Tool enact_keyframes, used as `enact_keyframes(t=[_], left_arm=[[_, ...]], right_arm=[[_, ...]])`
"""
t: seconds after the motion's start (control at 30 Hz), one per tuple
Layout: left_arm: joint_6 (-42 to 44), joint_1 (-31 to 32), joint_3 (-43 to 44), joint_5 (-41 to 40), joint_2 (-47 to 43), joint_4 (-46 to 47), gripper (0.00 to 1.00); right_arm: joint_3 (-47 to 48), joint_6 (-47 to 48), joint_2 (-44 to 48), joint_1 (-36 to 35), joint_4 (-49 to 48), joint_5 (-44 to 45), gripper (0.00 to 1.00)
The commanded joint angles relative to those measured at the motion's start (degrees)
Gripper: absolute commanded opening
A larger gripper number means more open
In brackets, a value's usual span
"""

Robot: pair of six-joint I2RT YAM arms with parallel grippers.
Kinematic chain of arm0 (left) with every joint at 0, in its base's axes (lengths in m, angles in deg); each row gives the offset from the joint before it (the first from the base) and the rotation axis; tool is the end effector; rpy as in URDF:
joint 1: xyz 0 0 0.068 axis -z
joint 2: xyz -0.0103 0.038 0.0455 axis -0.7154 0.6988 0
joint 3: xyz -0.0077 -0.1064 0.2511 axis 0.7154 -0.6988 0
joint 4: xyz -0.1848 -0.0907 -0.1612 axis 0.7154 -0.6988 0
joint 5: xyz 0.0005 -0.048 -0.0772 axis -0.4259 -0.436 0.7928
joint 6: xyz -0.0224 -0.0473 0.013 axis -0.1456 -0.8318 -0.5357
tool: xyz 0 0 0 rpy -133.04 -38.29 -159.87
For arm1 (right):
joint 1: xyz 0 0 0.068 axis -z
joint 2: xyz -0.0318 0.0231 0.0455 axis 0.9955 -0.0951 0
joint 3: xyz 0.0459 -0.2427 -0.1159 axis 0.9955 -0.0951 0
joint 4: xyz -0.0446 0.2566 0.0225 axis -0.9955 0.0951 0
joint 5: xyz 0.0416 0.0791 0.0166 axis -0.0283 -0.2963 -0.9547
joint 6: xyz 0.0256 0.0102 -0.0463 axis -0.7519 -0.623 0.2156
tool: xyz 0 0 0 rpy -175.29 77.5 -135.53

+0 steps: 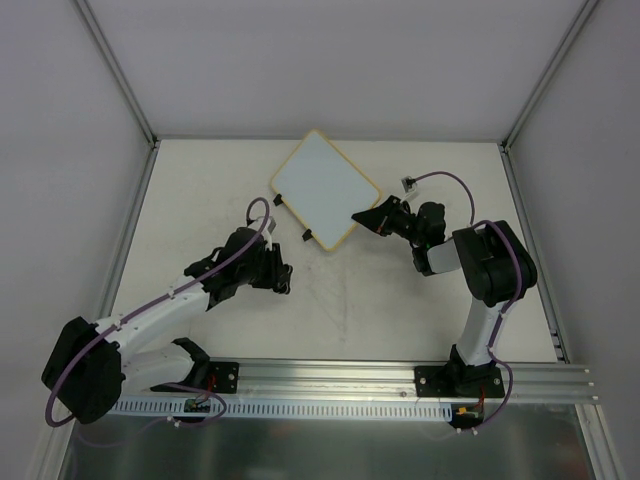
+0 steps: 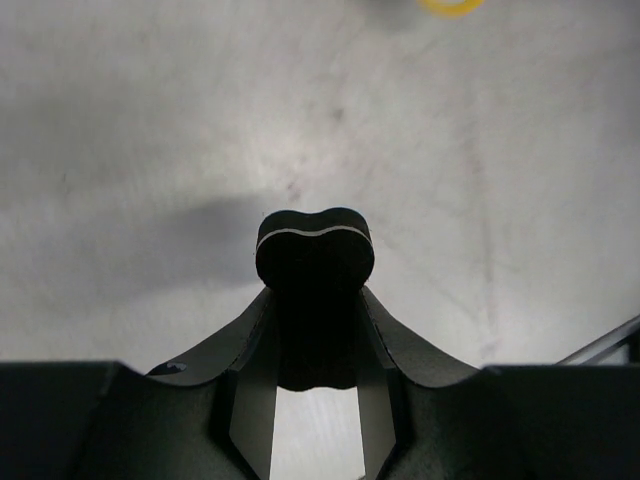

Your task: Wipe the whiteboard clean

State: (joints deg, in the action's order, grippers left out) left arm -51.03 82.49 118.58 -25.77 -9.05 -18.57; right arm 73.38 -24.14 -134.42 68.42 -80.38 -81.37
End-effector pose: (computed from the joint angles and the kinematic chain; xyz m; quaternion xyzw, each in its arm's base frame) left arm 0.1892 -0.1438 0.2331 0.0760 0.8769 -0.2730 0.3881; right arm 0.3269 0.1172 0.1588 -0.1208 0.6866 0.4977 0.5160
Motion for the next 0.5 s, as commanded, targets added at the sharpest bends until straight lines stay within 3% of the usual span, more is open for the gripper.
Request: enact_keyframes(t=[0.0, 0.37, 0.47], left_arm=[[-5.36, -1.92, -4.66, -1.40, -1.19, -6.90, 0.05], [-3.26, -5.18, -5.02, -4.21, 5.04, -5.41, 0.03], [-2.29, -5.62, -4.06, -3.60, 8.82, -4.80, 0.13]], right_arm=[[2.61, -1.96, 1.15, -1.02, -11.79, -3.59, 0.00], [2.61, -2.13, 1.59, -1.02, -11.97, -3.68, 0.00], [2.52, -2.04, 1.68, -1.11, -11.97, -3.68, 0.00]])
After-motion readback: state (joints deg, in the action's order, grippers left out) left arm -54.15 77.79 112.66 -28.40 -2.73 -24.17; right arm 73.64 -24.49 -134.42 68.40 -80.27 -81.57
